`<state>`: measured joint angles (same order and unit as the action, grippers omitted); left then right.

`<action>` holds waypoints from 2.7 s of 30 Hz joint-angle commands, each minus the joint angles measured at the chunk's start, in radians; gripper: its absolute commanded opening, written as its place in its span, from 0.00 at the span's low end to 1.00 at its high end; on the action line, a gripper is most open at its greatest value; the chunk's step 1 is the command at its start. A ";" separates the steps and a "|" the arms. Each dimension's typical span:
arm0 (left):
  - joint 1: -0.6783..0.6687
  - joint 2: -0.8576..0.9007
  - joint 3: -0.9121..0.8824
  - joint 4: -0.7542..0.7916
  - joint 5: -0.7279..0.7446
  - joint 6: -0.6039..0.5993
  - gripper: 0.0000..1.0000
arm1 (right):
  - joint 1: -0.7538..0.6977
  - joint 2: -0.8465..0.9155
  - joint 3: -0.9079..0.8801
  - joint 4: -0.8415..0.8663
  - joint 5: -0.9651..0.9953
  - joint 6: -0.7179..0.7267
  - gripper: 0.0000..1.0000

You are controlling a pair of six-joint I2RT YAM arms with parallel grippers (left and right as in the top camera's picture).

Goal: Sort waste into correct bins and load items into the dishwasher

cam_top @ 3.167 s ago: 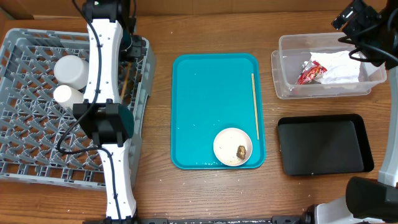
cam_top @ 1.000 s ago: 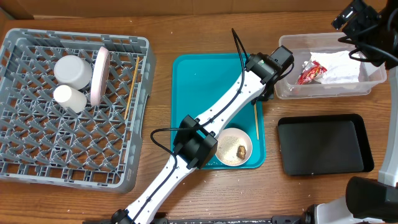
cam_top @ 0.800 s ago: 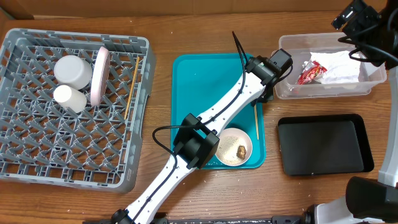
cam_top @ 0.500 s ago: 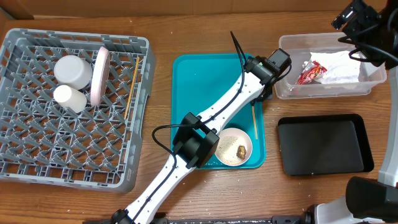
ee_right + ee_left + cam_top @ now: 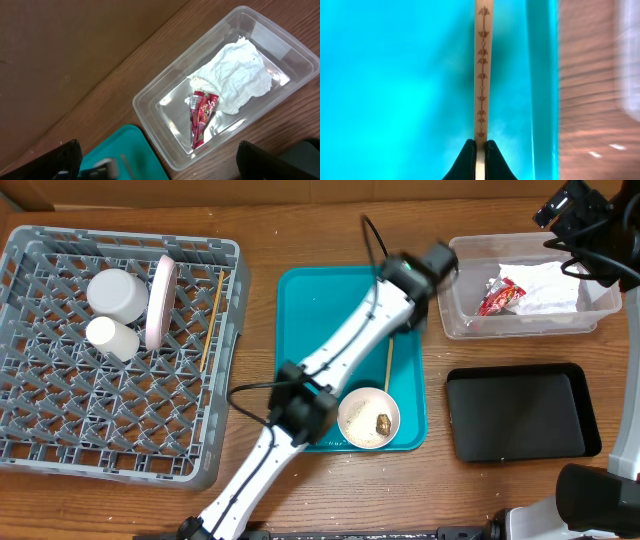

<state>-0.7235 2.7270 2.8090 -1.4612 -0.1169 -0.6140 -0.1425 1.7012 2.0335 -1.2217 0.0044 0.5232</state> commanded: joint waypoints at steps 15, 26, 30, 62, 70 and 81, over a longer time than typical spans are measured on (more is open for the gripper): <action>0.500 -0.444 0.058 -0.229 0.031 0.640 0.04 | 0.001 -0.001 0.010 0.004 0.002 0.000 1.00; 0.668 -0.441 -0.254 -0.168 -0.005 0.706 0.04 | 0.001 -0.001 0.010 0.004 0.002 0.000 1.00; 0.680 -0.441 -0.358 -0.115 -0.006 0.742 0.04 | 0.001 -0.001 0.010 0.004 0.002 0.000 1.00; 0.677 -0.714 -0.072 -0.229 0.491 0.582 0.83 | 0.001 -0.001 0.010 0.004 0.002 0.000 1.00; 0.758 -0.936 -0.188 -0.229 0.217 0.324 1.00 | 0.001 -0.001 0.010 0.004 0.002 0.000 1.00; 1.069 -0.955 -0.204 -0.229 0.316 0.293 1.00 | 0.001 -0.001 0.010 0.006 -0.024 0.018 1.00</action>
<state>0.3172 1.7683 2.6072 -1.6878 0.1898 -0.3084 -0.1425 1.7012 2.0335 -1.2217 0.0021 0.5240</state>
